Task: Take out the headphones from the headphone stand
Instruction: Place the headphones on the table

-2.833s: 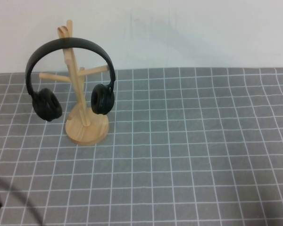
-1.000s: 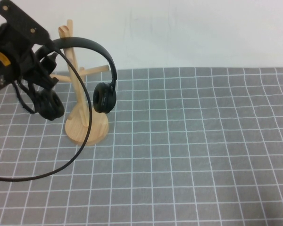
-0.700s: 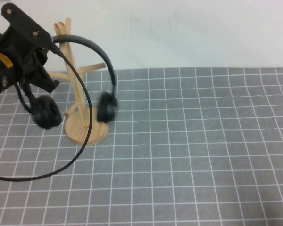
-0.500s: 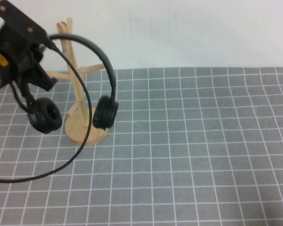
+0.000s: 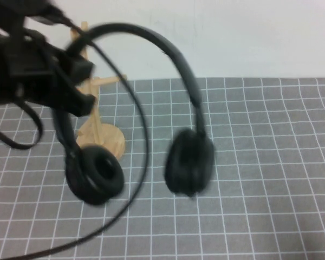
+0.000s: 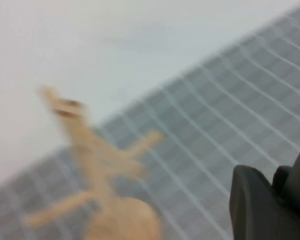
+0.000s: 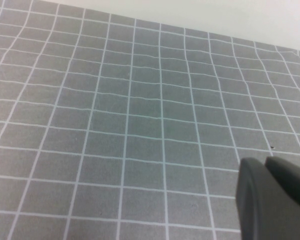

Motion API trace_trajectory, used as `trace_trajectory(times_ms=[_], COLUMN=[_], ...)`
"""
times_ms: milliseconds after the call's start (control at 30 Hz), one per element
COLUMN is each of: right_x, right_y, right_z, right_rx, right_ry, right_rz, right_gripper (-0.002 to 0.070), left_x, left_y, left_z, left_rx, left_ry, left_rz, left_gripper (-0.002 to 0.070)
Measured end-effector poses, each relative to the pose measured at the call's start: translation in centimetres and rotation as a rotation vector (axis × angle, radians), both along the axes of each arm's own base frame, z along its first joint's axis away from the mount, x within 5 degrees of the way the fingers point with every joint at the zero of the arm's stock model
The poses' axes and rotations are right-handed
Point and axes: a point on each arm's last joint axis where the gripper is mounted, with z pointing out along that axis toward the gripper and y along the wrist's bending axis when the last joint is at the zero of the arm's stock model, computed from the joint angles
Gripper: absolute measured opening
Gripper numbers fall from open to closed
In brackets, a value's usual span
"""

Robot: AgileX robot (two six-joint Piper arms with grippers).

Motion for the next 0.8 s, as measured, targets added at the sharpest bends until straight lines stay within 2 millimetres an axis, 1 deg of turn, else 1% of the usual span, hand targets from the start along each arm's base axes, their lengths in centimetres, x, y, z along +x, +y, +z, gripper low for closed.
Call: trace_trajectory(times_ms=[67,133,167,233,367,400,500,667,800], right_x=[0.0,0.0,0.0,0.0,0.0,0.0,0.0,0.0,0.0], right_y=[0.0,0.0,0.0,0.0,0.0,0.0,0.0,0.0,0.0], right_z=[0.0,0.0,0.0,0.0,0.0,0.0,0.0,0.0,0.0], right_rx=[0.000,0.000,0.000,0.000,0.000,0.000,0.000,0.000,0.000], right_ry=[0.000,0.000,0.000,0.000,0.000,0.000,0.000,0.000,0.000], right_rz=[0.000,0.000,0.000,0.000,0.000,0.000,0.000,0.000,0.000], right_gripper=[-0.0009,-0.0009,-0.0009,-0.0009,-0.0009,-0.0009,-0.0009,-0.0009,-0.0009], left_x=[0.1,0.6,1.1,2.2,5.0,5.7,7.4,10.3,12.0], left_y=[-1.3,-2.6,-3.3,-4.7,-7.4,-7.8,-9.0,-10.8,-11.8], left_z=[-0.5,-1.7,-2.8,-5.1,-11.0,-12.4,-15.8,-19.6,-21.5], left_rx=[0.018,0.049,0.074,0.126,0.220,0.236,0.277,0.309,0.326], left_ry=[0.103,0.203,0.256,0.348,0.506,0.536,0.603,0.656,0.677], left_rz=[-0.039,-0.059,-0.066,-0.074,-0.073,-0.068,-0.061,-0.044,-0.019], left_gripper=[0.0044,0.0044,0.0044,0.0044,0.0044,0.0044,0.0044,0.0044,0.0044])
